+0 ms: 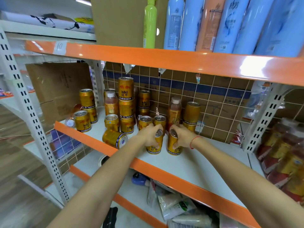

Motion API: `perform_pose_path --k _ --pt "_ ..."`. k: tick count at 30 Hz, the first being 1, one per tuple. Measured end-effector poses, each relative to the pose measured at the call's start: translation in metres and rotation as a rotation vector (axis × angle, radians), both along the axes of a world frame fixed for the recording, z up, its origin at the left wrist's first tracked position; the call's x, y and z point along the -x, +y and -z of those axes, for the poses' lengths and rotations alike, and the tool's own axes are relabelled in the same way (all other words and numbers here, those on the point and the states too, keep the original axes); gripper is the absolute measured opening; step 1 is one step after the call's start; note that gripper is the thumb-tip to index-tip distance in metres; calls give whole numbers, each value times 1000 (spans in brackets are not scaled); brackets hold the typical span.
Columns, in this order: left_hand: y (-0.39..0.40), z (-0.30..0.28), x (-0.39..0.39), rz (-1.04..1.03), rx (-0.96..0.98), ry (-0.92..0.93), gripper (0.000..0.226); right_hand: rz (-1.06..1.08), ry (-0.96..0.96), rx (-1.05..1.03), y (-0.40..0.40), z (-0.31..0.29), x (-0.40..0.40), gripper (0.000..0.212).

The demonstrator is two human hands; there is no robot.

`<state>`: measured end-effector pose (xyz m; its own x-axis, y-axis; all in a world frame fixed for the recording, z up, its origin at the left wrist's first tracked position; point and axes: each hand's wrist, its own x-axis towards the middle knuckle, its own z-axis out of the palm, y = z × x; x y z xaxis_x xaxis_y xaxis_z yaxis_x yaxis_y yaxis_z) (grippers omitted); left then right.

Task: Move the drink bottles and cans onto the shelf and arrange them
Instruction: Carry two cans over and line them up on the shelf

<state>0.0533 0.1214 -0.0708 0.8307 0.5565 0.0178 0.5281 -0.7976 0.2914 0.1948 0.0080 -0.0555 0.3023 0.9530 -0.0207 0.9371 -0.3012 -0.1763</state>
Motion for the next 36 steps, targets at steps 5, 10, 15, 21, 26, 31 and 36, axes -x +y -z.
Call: perform_pose_path --k 5,10,15,21,26,31,36 --pt "-17 -8 7 -32 0 -28 90 51 -37 -1 -19 -11 5 79" --pt "-37 -22 16 -19 -26 -47 84 117 -2 -77 -48 -24 17 89" --pt "-66 -29 30 29 39 -139 79 241 92 -163 -87 -26 40 95" --pt "-113 -32 55 144 77 -165 67 420 78 -182 -154 -23 76 82" --pt "-159 -30 62 254 99 -139 85 524 65 -165 -218 -14 99 71" --pt "-211 -32 52 329 93 -74 89 634 43 -160 -286 -14 105 70" --pt "-280 -41 21 440 89 -60 80 731 37 -139 -358 -15 95 74"
